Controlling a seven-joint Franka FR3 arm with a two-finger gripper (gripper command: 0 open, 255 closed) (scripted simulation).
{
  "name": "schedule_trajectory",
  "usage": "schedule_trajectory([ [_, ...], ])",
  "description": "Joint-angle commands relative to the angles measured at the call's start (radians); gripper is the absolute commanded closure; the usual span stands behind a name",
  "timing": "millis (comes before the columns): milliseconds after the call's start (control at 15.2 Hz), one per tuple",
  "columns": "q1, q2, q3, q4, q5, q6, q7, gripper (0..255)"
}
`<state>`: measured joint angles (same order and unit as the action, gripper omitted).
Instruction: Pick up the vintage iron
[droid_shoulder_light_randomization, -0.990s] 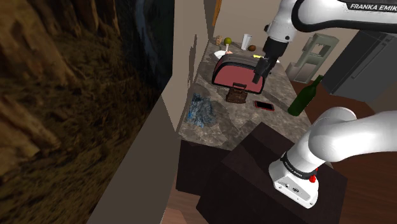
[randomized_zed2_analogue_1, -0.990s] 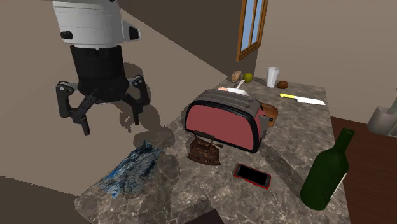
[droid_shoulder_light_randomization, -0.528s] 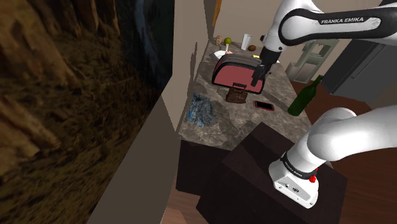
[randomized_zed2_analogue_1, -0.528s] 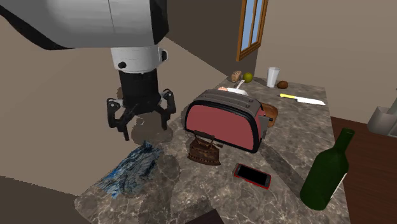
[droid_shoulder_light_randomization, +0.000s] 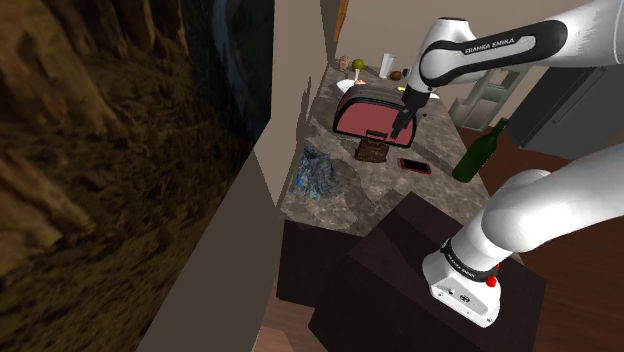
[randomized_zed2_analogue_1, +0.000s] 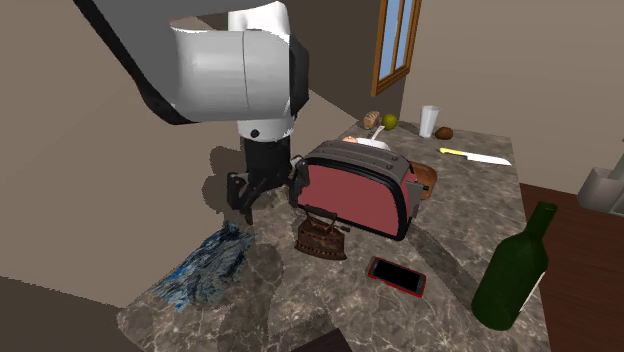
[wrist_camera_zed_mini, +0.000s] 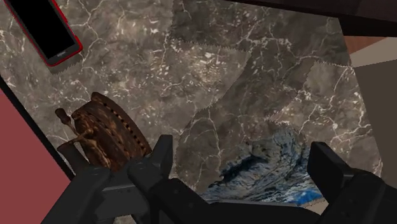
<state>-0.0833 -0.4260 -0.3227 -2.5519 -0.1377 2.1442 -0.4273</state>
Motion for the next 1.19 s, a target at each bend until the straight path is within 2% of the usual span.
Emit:
schedule_trajectory([
  [0,-0.006,0.072,-0.042,0.021,-0.003,0.060,-0.059,0],
  [330,0.000,0.261,-0.122,0.100,0.043,0.185,-0.201,0],
  [660,-0.008,0.468,-0.171,0.213,0.162,0.278,-0.374,0],
  [858,-0.037,0.593,-0.170,0.298,0.253,0.313,-0.483,0],
  [1122,-0.103,0.754,-0.139,0.430,0.357,0.336,-0.607,0],
])
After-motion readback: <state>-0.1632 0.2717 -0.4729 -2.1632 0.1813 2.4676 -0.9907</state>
